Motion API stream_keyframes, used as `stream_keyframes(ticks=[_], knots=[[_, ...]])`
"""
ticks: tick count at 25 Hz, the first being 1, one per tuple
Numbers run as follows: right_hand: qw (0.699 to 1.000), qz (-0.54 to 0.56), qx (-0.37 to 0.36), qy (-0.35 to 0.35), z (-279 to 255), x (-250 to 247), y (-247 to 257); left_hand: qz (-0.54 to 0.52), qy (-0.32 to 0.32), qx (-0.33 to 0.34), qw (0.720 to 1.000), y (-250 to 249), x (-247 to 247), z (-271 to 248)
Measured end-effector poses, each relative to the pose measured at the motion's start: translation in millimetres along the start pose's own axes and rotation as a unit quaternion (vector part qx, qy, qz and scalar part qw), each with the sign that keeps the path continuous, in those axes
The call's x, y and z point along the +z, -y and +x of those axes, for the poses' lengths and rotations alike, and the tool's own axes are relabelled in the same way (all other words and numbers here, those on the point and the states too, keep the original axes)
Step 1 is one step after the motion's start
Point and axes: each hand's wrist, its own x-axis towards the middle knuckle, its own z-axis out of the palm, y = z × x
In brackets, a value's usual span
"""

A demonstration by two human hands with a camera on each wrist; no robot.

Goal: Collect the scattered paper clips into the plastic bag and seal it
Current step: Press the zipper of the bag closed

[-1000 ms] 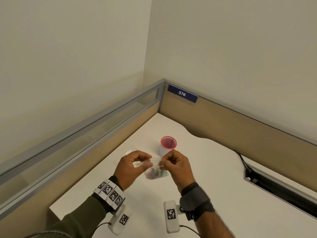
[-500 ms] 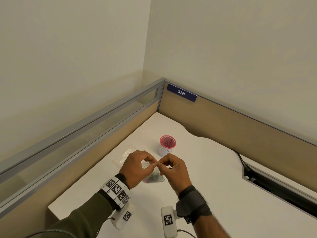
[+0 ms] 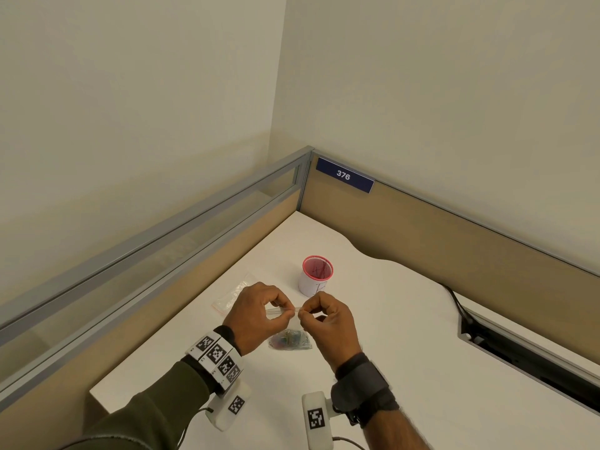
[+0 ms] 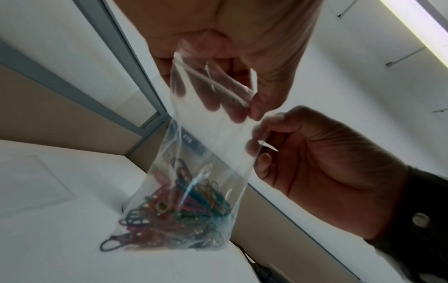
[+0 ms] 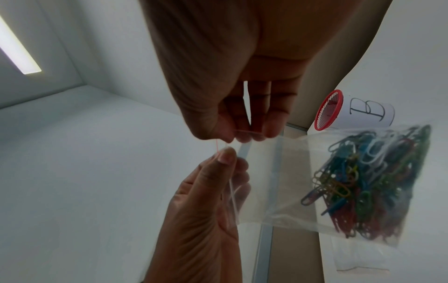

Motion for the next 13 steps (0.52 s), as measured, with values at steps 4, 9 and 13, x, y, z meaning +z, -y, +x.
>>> stream_keyframes(ticks=[4, 9, 13], knots=[[1.0, 0.01, 0.001, -0.01, -1, 1, 2, -0.002, -0.01, -0.005, 1.0, 6, -6, -1], [1.0, 0.02, 0.003, -0.015, 0, -3, -1, -0.001, -0.01, -0.012, 1.0, 10, -16, -3], [0.999, 0.03, 0.006, -0.017, 2, -7, -6, -0.014, -0.006, -0.014, 1.0, 12, -26, -4]])
